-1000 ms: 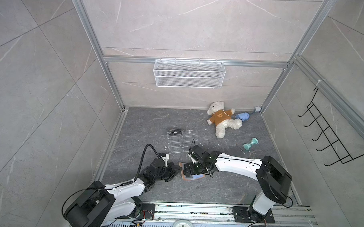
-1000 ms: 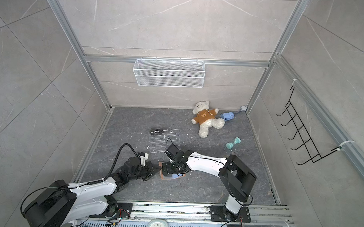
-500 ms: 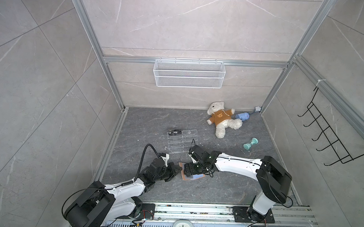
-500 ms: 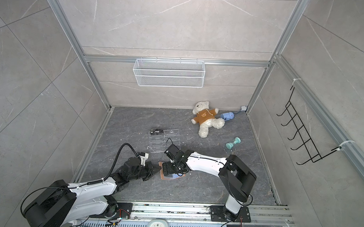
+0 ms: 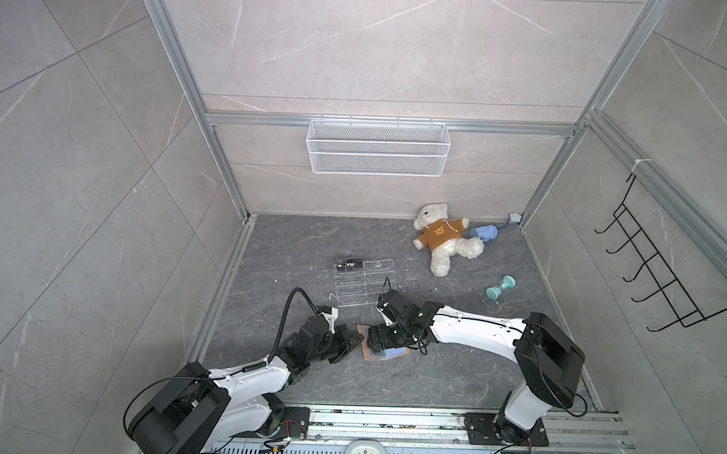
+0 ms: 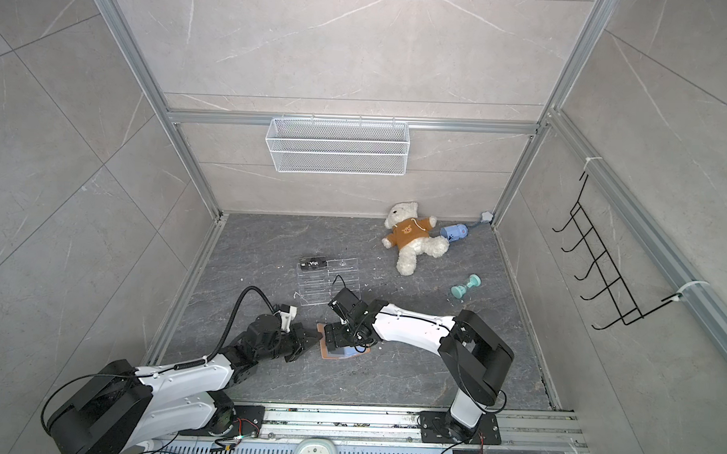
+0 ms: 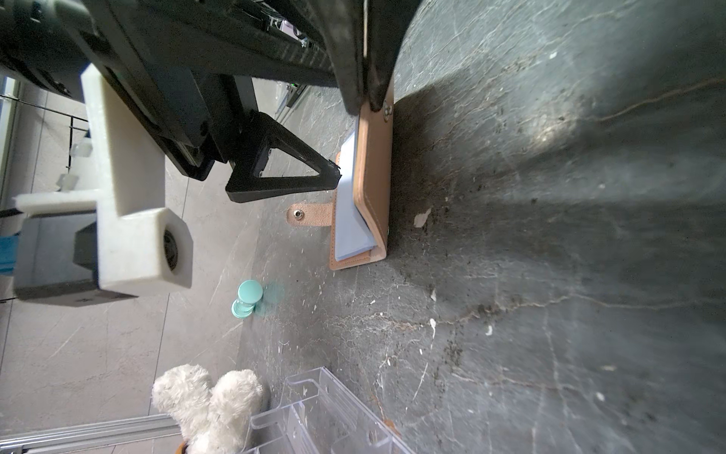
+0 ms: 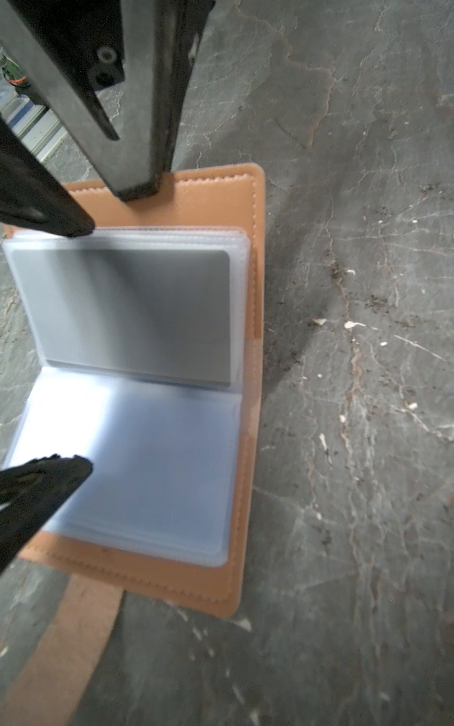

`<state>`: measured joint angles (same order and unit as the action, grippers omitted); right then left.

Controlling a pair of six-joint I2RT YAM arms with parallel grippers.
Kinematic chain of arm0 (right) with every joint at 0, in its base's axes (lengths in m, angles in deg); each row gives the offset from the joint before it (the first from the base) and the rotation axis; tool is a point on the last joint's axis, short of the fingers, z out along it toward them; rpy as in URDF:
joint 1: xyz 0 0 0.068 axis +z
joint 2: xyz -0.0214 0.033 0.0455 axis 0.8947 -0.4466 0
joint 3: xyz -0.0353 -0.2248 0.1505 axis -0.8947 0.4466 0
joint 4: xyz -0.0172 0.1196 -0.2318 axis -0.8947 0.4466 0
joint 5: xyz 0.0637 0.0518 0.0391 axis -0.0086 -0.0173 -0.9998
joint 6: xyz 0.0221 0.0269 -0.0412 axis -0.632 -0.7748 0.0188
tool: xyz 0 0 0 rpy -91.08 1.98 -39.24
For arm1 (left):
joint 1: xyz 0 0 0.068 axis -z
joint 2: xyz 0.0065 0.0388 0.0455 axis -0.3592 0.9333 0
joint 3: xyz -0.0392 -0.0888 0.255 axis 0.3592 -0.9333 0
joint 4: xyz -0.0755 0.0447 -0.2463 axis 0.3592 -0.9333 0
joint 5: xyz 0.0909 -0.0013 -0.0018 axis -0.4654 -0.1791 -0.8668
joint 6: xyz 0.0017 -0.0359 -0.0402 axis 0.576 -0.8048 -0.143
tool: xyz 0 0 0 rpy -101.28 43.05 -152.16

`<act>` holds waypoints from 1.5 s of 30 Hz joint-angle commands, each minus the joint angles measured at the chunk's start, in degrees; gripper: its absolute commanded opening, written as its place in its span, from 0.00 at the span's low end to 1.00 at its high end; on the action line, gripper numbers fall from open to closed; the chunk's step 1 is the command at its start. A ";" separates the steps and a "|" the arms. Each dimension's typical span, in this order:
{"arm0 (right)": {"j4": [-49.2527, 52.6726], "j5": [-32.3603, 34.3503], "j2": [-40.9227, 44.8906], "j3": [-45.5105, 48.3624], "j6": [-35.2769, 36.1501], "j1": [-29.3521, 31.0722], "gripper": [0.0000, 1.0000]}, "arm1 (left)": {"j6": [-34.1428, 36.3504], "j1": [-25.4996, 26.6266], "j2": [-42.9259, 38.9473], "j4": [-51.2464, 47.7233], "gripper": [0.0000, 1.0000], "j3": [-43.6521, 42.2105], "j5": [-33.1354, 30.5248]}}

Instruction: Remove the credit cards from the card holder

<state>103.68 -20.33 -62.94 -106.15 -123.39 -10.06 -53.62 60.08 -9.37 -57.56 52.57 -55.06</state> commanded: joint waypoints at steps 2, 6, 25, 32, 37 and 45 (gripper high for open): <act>1.01 1.07 -0.45 -0.44 -0.51 0.22 0.89 | 1.54 0.34 -0.30 1.39 0.00 1.19 -0.14; 1.17 1.49 0.21 -0.50 -0.54 0.18 0.88 | 1.61 0.35 -0.30 1.33 0.00 1.30 -0.09; 0.03 1.95 1.51 -0.44 -1.30 -0.01 0.71 | 2.34 0.36 0.23 1.05 0.00 1.06 0.02; -0.47 1.43 2.04 -0.39 -1.46 0.03 0.65 | 2.59 0.42 0.09 0.80 0.00 1.15 0.02; -1.41 0.22 2.26 -0.42 -1.41 0.02 0.63 | 2.66 0.38 0.12 0.80 0.00 1.15 0.00; -1.90 -0.32 1.91 -0.66 -1.47 -0.06 0.61 | 2.86 0.47 0.14 0.78 0.00 1.24 0.09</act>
<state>102.32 -20.16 -62.18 -106.15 -124.26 -10.09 -52.44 60.08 -9.04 -57.72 52.57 -55.06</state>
